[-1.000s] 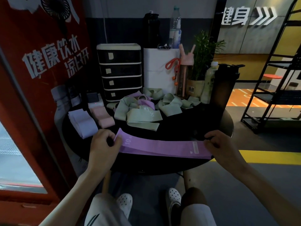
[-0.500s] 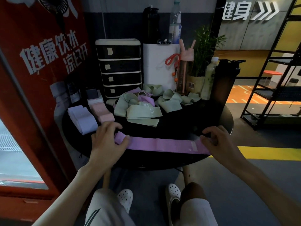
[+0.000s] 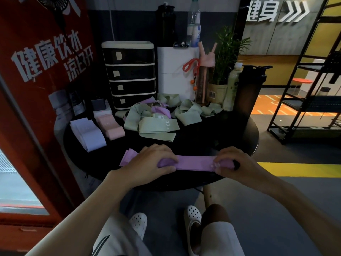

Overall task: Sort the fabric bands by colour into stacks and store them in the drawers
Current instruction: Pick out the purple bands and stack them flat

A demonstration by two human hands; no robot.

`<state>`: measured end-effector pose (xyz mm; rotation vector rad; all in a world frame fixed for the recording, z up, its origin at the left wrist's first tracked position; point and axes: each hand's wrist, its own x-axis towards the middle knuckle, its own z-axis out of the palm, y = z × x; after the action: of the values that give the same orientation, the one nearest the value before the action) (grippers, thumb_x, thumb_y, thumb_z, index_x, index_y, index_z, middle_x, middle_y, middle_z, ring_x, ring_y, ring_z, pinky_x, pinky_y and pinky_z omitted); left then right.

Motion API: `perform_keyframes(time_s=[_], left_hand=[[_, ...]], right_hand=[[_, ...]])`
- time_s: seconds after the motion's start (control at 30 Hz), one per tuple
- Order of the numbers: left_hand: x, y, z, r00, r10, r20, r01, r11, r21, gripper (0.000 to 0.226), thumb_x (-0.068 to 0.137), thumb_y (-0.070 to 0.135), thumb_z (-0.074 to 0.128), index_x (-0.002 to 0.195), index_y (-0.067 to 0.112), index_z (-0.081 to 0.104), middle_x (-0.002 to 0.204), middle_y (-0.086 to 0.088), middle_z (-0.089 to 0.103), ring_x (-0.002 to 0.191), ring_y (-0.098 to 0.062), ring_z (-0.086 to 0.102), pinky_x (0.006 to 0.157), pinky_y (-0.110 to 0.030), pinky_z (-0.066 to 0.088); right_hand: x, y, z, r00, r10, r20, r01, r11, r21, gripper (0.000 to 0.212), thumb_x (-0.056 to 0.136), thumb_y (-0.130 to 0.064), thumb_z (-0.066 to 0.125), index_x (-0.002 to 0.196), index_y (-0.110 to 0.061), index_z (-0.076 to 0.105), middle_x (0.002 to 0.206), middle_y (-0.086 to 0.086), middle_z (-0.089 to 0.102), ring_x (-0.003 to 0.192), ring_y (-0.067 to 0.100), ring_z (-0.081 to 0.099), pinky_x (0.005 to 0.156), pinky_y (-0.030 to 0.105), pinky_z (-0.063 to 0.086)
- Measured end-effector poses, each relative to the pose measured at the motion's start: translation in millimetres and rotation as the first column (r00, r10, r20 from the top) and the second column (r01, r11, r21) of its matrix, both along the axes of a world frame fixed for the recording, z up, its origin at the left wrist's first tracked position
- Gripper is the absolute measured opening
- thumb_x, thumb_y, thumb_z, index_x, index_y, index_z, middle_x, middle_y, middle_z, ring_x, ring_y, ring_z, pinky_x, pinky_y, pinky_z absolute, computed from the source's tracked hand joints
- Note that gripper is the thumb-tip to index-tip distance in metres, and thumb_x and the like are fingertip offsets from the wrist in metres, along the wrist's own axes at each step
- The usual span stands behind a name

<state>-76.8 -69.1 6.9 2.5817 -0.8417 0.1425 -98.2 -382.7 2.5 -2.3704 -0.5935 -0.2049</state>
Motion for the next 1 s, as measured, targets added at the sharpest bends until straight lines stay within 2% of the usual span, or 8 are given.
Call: perform_keyframes(time_s=[0.07, 0.2, 0.3, 0.43, 0.63, 0.8, 0.87, 1.0], left_hand=[[1.6, 0.7, -3.0, 1.0, -0.004, -0.006, 0.004, 1.0, -0.011, 0.027, 0.093, 0.049, 0.061, 0.118, 0.042, 0.064, 0.124, 0.023, 0.05, 0.12, -0.004, 0.043, 0.1, -0.033, 0.031], [2.0, 0.5, -2.7, 1.0, -0.002, -0.02, 0.002, 1.0, -0.004, 0.029, 0.092, 0.052, 0.06, 0.119, 0.042, 0.063, 0.124, 0.024, 0.05, 0.12, -0.004, 0.043, 0.099, -0.033, 0.031], [1.1, -2.8, 6.0, 0.998, 0.039, -0.039, -0.04, 0.998, -0.042, 0.036, 0.091, 0.055, 0.06, 0.123, 0.039, 0.061, 0.128, 0.022, 0.051, 0.124, -0.003, 0.043, 0.106, -0.033, 0.031], [16.8, -9.5, 20.7, 0.963, 0.223, 0.151, -0.204, 0.97, -0.132, 0.046, 0.091, 0.055, 0.049, 0.126, 0.029, 0.062, 0.131, 0.011, 0.054, 0.126, -0.014, 0.047, 0.106, -0.042, 0.036], [52.8, -9.1, 15.6, 0.872, 0.454, 0.181, -0.47, 0.881, 0.054, 0.057, 0.097, 0.053, 0.043, 0.148, 0.028, 0.036, 0.162, -0.007, 0.015, 0.15, -0.027, 0.008, 0.119, -0.052, 0.014], [57.3, -5.3, -5.5, 0.87, 0.487, 0.074, -0.491, 0.87, 0.045, 0.059, 0.097, 0.052, 0.042, 0.15, 0.028, 0.029, 0.157, -0.006, 0.016, 0.148, -0.029, 0.007, 0.115, -0.055, 0.021], [57.4, -7.9, -5.9, 0.862, 0.501, 0.084, -0.506, 0.86, 0.06, 0.062, 0.098, 0.051, 0.041, 0.153, 0.028, 0.025, 0.158, -0.006, 0.014, 0.149, -0.028, 0.005, 0.115, -0.053, 0.021], [55.2, -8.6, -5.9, 0.865, 0.496, 0.076, -0.5, 0.865, 0.05, 0.062, 0.1, 0.05, 0.038, 0.154, 0.026, 0.02, 0.16, -0.005, 0.01, 0.15, -0.028, 0.0, 0.117, -0.052, 0.019]], right_hand=[[0.1, 0.6, 0.0, 1.0, -0.01, -0.002, 0.01, 1.0, 0.005, 0.029, 0.072, -0.054, 0.067, 0.094, -0.036, 0.07, 0.114, -0.013, 0.053, 0.11, 0.006, 0.051, 0.089, 0.032, 0.05], [2.0, -3.2, -5.1, 1.0, -0.012, -0.004, 0.012, 1.0, -0.021, 0.019, 0.077, -0.039, 0.077, 0.093, -0.042, 0.067, 0.113, -0.015, 0.053, 0.111, 0.008, 0.051, 0.09, 0.035, 0.05], [2.0, -2.8, 1.0, 1.0, 0.008, -0.003, -0.009, 0.999, -0.047, 0.02, 0.077, -0.05, 0.071, 0.094, -0.041, 0.068, 0.111, -0.016, 0.054, 0.108, 0.005, 0.053, 0.089, 0.031, 0.05], [11.1, 8.1, 19.4, 0.999, 0.006, 0.033, -0.007, 1.0, 0.03, 0.015, 0.085, -0.027, 0.072, 0.09, -0.039, 0.066, 0.106, -0.014, 0.058, 0.102, 0.001, 0.056, 0.085, 0.02, 0.046], [65.3, 51.5, 54.2, 1.0, 0.024, -0.011, -0.024, 0.999, 0.037, 0.009, 0.091, -0.026, 0.064, 0.098, -0.026, 0.069, 0.103, -0.013, 0.06, 0.097, -0.001, 0.057, 0.079, 0.012, 0.041], [124.7, 99.9, 70.3, 0.999, 0.053, -0.002, -0.053, 0.998, 0.037, 0.012, 0.093, -0.024, 0.062, 0.098, -0.017, 0.07, 0.094, -0.014, 0.061, 0.092, 0.001, 0.056, 0.077, 0.014, 0.04], [149.5, 115.7, 72.5, 0.998, 0.048, 0.034, -0.048, 0.999, -0.001, 0.013, 0.092, -0.028, 0.061, 0.096, -0.018, 0.07, 0.089, -0.013, 0.06, 0.084, 0.006, 0.056, 0.072, 0.021, 0.041], [188.2, 146.1, 68.3, 0.996, 0.021, 0.086, -0.012, 0.994, -0.106, 0.027, 0.091, -0.024, 0.059, 0.081, 0.0, 0.067, 0.081, 0.015, 0.062, 0.073, 0.028, 0.058, 0.063, 0.034, 0.037]])
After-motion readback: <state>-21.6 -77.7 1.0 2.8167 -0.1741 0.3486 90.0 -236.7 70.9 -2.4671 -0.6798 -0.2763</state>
